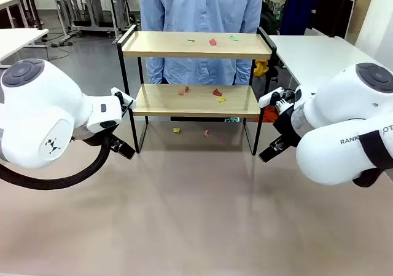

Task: Clean the shelf.
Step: Pick up the Duster handed by the human.

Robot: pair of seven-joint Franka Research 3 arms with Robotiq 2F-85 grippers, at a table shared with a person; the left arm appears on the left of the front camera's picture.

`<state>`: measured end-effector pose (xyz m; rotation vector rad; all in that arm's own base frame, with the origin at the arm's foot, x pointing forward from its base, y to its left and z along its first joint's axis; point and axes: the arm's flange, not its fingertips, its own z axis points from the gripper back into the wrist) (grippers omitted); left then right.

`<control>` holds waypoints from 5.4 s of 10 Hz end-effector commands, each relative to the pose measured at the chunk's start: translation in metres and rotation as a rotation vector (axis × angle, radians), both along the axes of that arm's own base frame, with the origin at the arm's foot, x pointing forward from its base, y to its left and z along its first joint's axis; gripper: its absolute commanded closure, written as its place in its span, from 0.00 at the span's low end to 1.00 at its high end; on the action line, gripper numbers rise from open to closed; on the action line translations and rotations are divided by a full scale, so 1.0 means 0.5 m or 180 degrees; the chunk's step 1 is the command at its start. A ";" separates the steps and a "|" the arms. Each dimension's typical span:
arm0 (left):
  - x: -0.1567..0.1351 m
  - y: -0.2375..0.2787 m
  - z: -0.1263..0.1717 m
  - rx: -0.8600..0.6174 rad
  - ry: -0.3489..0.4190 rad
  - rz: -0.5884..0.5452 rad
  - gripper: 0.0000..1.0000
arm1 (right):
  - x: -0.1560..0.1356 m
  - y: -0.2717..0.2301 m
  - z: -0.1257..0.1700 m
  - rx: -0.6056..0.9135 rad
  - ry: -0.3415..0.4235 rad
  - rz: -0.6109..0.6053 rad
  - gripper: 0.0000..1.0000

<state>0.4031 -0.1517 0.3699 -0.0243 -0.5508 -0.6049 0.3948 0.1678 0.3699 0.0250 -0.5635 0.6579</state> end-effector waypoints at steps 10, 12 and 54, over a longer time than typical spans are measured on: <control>0.000 0.000 0.000 0.0000 0.0000 -0.0001 0.00 | 0.000 0.000 -0.001 -0.0002 0.0001 0.0001 0.00; 0.022 0.001 0.099 -0.0191 0.0077 -0.0235 0.00 | 0.051 -0.032 0.120 0.0229 0.0088 -0.0024 0.00; 0.406 0.663 -0.053 -0.2872 -0.1902 -0.2872 0.00 | 0.472 -0.759 -0.009 0.2971 -0.1506 0.2291 0.00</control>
